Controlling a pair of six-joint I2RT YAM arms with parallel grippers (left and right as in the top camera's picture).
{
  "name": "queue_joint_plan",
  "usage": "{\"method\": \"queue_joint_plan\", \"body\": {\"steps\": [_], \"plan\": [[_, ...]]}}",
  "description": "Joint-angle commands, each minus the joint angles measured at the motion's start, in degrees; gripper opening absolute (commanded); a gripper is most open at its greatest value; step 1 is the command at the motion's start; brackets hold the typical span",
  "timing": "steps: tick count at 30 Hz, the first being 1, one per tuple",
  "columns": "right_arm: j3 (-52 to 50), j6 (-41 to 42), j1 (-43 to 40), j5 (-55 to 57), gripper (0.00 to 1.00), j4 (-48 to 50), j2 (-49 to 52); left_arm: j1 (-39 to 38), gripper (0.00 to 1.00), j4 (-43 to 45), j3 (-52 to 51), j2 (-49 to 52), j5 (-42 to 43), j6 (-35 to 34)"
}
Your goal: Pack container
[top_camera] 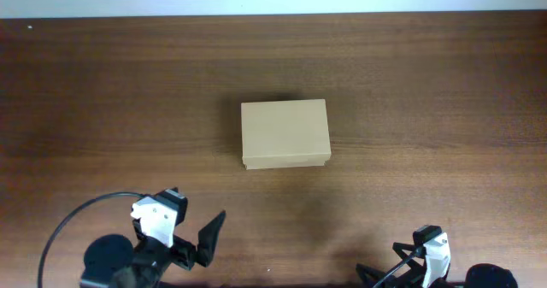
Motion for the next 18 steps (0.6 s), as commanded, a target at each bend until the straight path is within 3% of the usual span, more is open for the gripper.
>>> {"method": "queue_joint_plan", "body": {"steps": [1,10,18], "plan": [[-0.13,-0.17,-0.22,-0.68,0.99,-0.02,-0.31,2.38,0.99,2.6,-5.38,-4.68,-2.64,-0.13],[-0.13,-0.17,-0.22,-0.68,0.99,-0.02,-0.31,4.76,0.99,4.31,-17.44,-14.4,-2.62,-0.17],[-0.13,-0.15,-0.22,-0.68,0.99,-0.02,-0.31,5.03,0.99,4.83,-22.84,-14.93,-2.69,-0.39]]}}
